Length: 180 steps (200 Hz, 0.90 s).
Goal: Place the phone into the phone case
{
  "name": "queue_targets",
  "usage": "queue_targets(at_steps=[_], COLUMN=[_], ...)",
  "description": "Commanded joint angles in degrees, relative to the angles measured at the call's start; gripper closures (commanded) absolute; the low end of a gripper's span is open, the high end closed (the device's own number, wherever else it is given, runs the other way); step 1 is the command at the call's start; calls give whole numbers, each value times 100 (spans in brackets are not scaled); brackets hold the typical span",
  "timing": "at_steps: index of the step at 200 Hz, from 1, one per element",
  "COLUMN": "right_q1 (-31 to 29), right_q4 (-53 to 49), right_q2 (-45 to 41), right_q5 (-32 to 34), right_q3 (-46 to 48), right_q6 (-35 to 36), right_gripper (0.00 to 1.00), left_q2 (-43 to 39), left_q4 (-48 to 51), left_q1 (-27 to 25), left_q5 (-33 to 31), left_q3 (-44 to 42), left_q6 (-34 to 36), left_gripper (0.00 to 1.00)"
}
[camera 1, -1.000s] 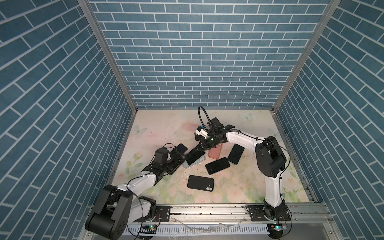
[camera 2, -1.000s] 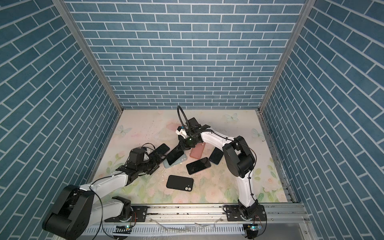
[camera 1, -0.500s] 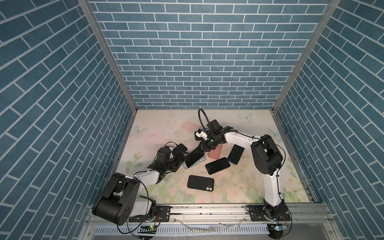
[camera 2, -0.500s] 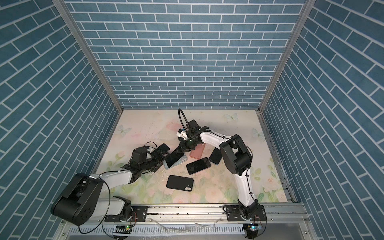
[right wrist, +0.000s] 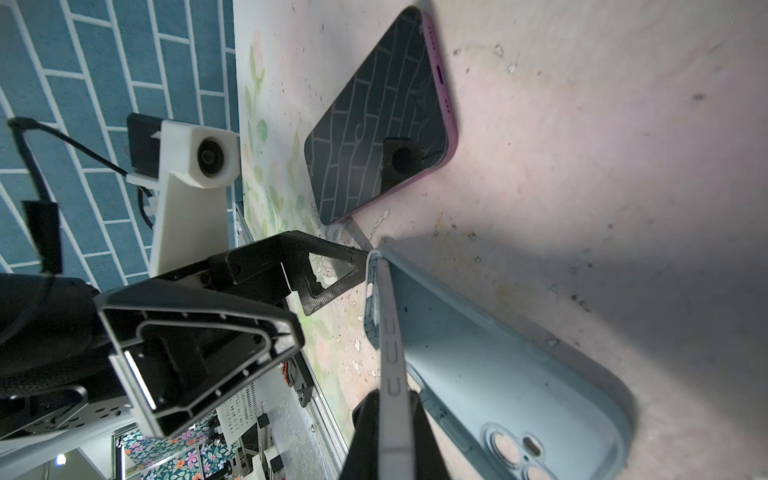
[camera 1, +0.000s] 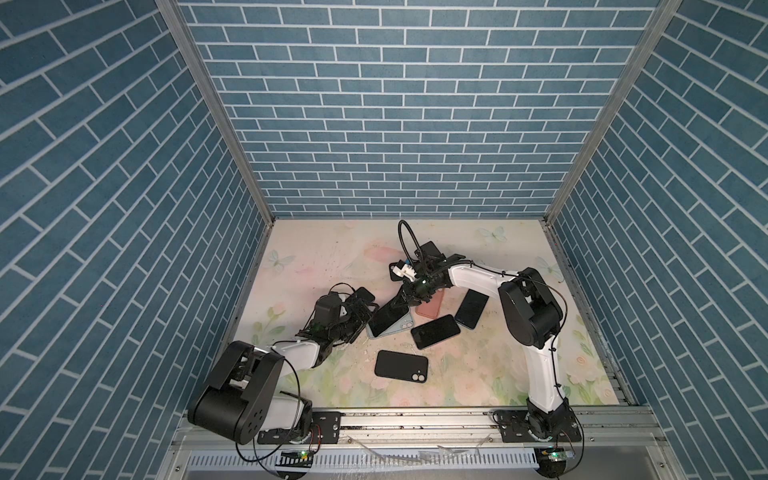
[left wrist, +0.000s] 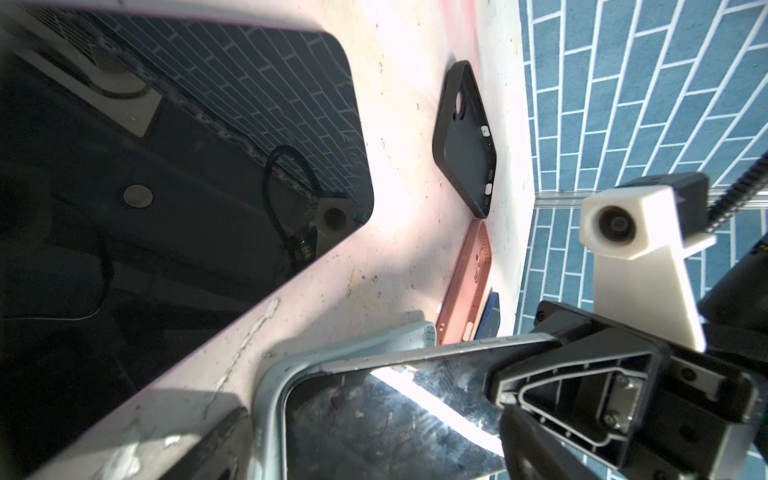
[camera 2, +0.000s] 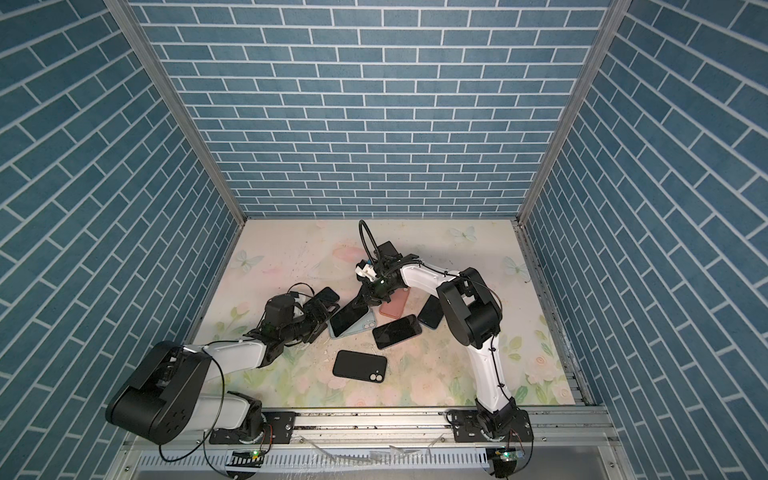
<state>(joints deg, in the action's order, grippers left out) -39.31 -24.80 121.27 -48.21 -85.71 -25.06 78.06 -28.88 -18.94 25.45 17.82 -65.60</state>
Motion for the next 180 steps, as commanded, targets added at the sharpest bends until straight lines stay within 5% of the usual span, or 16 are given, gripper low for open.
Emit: queue_targets(at_steps=[1, 82, 180], right_q1=[-100, -158, -295], right_q4=[-25, 1053, 1148], right_q2=[222, -37, 276], right_q5=[1229, 1953, 2289], right_q3=[584, 1228, 1415], right_q6=[-79, -922, -895], right_gripper=[100, 100, 100], left_q2=[-116, -1399, -122], left_q4=[352, 1685, 163], left_q1=[-53, -347, -529], left_q5=[-150, -1007, -406], left_q3=[-282, -550, -435], left_q6=[-219, -295, -499], left_gripper=[6, 6, 6])
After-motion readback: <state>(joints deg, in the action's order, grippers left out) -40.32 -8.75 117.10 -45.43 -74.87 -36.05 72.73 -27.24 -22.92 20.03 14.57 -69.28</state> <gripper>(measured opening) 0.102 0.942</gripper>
